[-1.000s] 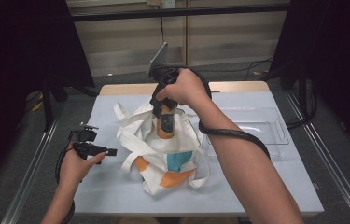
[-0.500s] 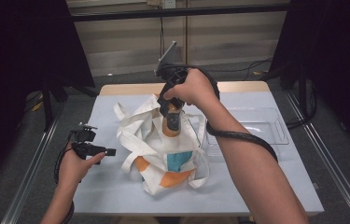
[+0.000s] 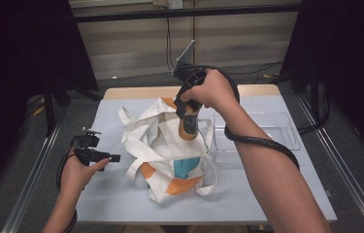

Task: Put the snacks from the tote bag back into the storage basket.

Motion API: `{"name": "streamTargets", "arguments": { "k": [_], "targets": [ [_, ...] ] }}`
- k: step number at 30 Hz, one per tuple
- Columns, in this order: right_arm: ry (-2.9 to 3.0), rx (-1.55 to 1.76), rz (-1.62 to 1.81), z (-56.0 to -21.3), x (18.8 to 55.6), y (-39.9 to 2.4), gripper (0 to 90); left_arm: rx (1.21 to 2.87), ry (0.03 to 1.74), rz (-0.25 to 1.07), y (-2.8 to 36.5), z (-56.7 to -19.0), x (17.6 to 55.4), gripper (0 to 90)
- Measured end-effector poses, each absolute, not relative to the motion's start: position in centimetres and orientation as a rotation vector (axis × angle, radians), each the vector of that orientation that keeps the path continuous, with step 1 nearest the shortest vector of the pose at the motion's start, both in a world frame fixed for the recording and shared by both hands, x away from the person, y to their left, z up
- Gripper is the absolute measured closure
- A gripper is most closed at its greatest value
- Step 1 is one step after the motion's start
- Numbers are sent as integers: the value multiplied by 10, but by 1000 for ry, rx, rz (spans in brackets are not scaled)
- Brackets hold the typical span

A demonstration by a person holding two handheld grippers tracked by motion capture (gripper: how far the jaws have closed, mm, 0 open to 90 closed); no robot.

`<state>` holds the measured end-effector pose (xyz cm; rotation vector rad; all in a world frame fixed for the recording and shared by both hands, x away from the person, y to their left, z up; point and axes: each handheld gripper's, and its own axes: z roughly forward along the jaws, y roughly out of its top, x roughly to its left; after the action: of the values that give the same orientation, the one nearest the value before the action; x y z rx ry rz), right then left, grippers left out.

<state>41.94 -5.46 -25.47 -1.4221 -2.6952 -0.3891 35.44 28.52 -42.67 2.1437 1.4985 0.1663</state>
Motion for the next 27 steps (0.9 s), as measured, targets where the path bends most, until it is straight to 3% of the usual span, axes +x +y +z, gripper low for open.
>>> {"name": "streamTargets", "arguments": {
  "k": [27],
  "targets": [
    [-2673, -1527, -385, -254, 419, -88, 306, 2147, 1501, 173, 286, -426, 354, 164]
  ]
}}
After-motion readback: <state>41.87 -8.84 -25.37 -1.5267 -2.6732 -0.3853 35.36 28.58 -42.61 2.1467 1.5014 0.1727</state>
